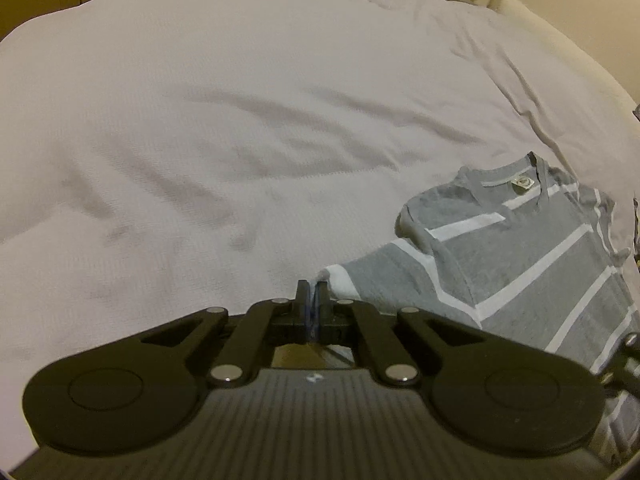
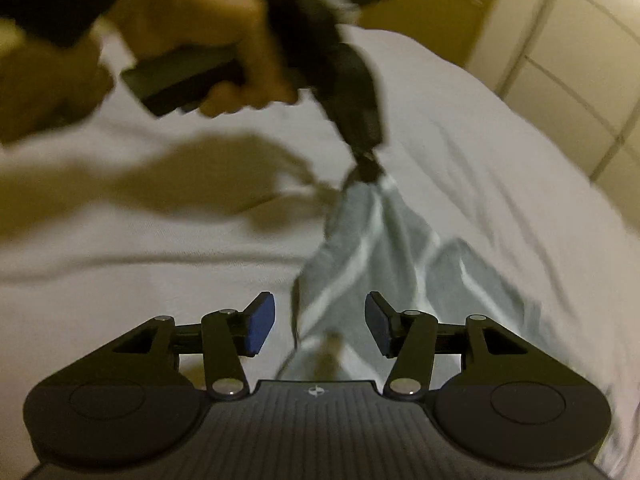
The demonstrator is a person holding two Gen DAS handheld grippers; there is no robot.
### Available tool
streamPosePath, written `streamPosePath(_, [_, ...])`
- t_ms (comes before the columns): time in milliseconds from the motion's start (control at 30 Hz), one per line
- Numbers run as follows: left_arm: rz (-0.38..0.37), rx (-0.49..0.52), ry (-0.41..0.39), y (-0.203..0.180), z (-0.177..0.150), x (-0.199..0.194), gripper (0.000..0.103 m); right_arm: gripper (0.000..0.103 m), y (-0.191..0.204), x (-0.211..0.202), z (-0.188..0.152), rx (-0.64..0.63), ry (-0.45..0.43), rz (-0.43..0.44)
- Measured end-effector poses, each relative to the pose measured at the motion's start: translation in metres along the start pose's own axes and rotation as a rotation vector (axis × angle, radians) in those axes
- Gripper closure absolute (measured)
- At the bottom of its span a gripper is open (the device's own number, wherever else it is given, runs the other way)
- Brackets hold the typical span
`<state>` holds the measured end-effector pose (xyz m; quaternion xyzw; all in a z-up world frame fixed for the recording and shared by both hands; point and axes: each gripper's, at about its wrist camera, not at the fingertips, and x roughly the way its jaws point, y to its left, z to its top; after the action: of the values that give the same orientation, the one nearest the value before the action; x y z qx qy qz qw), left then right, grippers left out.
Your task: Fold clothes
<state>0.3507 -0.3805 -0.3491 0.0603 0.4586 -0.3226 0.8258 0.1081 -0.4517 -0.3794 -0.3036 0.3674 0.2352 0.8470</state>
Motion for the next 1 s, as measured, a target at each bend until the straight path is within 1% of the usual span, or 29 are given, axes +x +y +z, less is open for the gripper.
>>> streamPosePath(67, [-0.008, -0.015, -0.012, 0.002, -0.004, 0.002, 0.103, 0.042, 0.019, 0.019, 0.002, -0.142, 0.042, -0.060])
streamPosePath(133, [-0.035, -0.038, -0.045, 0.002, -0.004, 0.001, 0.103, 0.044, 0.032, 0.041, -0.002, -0.279, 0.094, -0.125])
streamPosePath(167, [-0.046, -0.040, -0.064, 0.000, -0.003, -0.002, 0.103, 0.046, 0.031, 0.045, -0.001, -0.277, 0.099, -0.147])
streamPosePath(200, [-0.050, -0.037, -0.074, -0.001, -0.002, -0.005, 0.103, 0.050, 0.029, 0.049, 0.000, -0.270, 0.102, -0.168])
streamPosePath(233, [-0.052, -0.035, -0.083, -0.002, -0.002, -0.007, 0.103, 0.062, 0.028, 0.053, 0.001, -0.263, 0.105, -0.189])
streamPosePath(267, [-0.054, -0.032, -0.091, -0.003, -0.001, -0.009, 0.103, 0.070, 0.026, 0.057, 0.002, -0.256, 0.108, -0.211])
streamPosePath(300, [-0.056, -0.029, -0.099, -0.004, -0.001, -0.011, 0.103, 0.088, 0.025, 0.054, 0.003, -0.243, 0.090, -0.202])
streamPosePath(333, [-0.057, -0.030, -0.103, -0.004, -0.001, -0.013, 0.103, 0.100, 0.025, 0.050, 0.004, -0.229, 0.071, -0.191])
streamPosePath(433, [-0.050, -0.030, -0.101, 0.002, -0.004, -0.018, 0.103, 0.099, 0.023, 0.038, 0.008, -0.186, 0.012, -0.158])
streamPosePath(500, [-0.032, -0.025, -0.095, 0.006, -0.007, -0.020, 0.103, 0.099, 0.021, 0.030, 0.010, -0.157, -0.027, -0.136])
streamPosePath(567, [-0.003, -0.035, -0.085, 0.013, -0.010, -0.020, 0.102, 0.087, 0.020, 0.022, 0.013, -0.129, -0.066, -0.114])
streamPosePath(633, [0.031, -0.056, -0.078, 0.022, -0.016, -0.023, 0.101, 0.069, 0.019, 0.014, 0.015, -0.100, -0.105, -0.092])
streamPosePath(667, [0.038, -0.068, -0.077, 0.025, -0.022, -0.026, 0.100, 0.066, 0.018, 0.011, 0.011, -0.081, -0.090, -0.094])
streamPosePath(700, [0.041, -0.080, -0.078, 0.028, -0.027, -0.029, 0.098, 0.060, 0.017, 0.009, 0.007, -0.062, -0.072, -0.096])
streamPosePath(767, [0.046, -0.103, -0.079, 0.034, -0.039, -0.036, 0.097, 0.058, 0.015, 0.004, -0.002, -0.023, -0.035, -0.102])
streamPosePath(867, [-0.019, -0.144, -0.076, 0.030, -0.063, -0.047, 0.096, 0.057, 0.012, -0.003, -0.016, 0.036, 0.020, -0.110])
streamPosePath(900, [-0.053, -0.156, -0.070, 0.026, -0.073, -0.050, 0.096, 0.056, 0.011, -0.005, -0.020, 0.056, 0.038, -0.112])
streamPosePath(967, [-0.142, -0.162, -0.051, 0.010, -0.092, -0.051, 0.089, 0.054, 0.009, -0.010, -0.029, 0.095, 0.074, -0.117])
streamPosePath(1000, [-0.178, -0.147, -0.039, 0.001, -0.099, -0.048, 0.080, 0.052, 0.008, -0.012, -0.033, 0.114, 0.093, -0.120])
